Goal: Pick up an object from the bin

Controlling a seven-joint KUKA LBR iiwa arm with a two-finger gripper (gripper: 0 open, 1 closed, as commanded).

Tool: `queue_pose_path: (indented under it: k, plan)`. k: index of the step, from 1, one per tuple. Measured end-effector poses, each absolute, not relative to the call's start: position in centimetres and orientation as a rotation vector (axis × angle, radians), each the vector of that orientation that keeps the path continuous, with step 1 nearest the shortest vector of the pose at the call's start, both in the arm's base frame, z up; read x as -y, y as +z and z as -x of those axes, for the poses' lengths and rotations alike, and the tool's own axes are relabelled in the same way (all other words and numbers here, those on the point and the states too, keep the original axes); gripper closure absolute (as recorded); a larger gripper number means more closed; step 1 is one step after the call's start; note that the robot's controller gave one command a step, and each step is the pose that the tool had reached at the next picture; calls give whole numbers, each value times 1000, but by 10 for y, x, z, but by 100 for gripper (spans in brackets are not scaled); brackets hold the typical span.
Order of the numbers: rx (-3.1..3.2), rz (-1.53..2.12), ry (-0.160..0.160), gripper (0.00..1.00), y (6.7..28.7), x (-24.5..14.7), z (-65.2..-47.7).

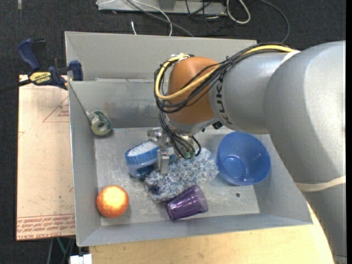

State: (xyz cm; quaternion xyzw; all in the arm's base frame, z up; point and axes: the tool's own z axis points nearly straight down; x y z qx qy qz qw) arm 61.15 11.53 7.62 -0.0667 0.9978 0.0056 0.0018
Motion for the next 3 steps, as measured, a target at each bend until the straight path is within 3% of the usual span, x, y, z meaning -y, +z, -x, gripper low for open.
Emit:
queue_pose_path:
  k: [1,2,3]
  plan:
    - [-3128,163,21,100,130,-121,-612]
    - [-3126,210,20,100,83,-113,-603]
    - [-3127,208,19,100,178,-116,-602]
